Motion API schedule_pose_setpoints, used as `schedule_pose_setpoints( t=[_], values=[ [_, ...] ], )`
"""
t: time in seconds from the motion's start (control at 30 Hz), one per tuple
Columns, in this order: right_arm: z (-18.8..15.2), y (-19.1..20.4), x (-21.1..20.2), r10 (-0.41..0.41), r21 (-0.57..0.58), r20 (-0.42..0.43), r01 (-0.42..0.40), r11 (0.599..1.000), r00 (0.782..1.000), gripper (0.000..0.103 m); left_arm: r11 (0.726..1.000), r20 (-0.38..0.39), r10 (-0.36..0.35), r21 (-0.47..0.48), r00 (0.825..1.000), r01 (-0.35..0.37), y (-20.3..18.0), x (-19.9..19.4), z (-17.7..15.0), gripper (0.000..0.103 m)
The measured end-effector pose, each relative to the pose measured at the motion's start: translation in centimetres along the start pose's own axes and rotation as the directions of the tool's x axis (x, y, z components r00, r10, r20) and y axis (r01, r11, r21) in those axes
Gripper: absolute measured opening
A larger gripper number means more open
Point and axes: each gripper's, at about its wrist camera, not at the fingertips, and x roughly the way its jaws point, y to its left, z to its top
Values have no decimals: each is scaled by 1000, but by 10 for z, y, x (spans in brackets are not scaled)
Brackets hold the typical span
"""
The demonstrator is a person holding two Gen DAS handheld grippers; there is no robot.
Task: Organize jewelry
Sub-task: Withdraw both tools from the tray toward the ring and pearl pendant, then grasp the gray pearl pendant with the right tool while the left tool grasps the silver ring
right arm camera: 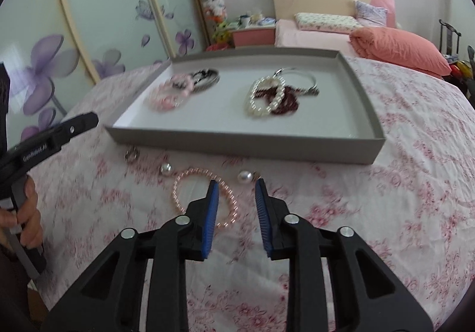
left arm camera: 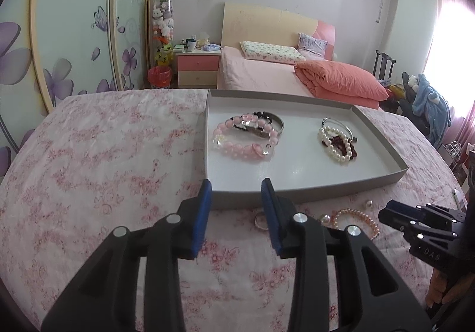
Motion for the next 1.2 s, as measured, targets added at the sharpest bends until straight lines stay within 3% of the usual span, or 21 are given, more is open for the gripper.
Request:
schedule_pose_setpoints(
  t=[0.17, 0.6, 1.13, 1.2],
  values=[
    [-5, 7, 11, -19, -30, -53, 17, 999, 998, 22, 1000, -10, -2, 3, 1000, 2, 0, 3, -2, 38],
    [13, 2, 26, -59, -8, -45, 59, 998, 997, 22, 1000, -40, -4, 8, 999, 4, -3, 13, -7, 39],
    [17, 15, 33, -137, -108, -46, 132, 985, 989, 21, 1000, -56, -1, 21, 998, 2, -7, 17, -11, 43],
    [17, 15, 34, -150, -115, -56, 143, 983, 987, 14, 1000, -59, 0, 19, 998, 1, -7, 17, -11, 43]
  ],
)
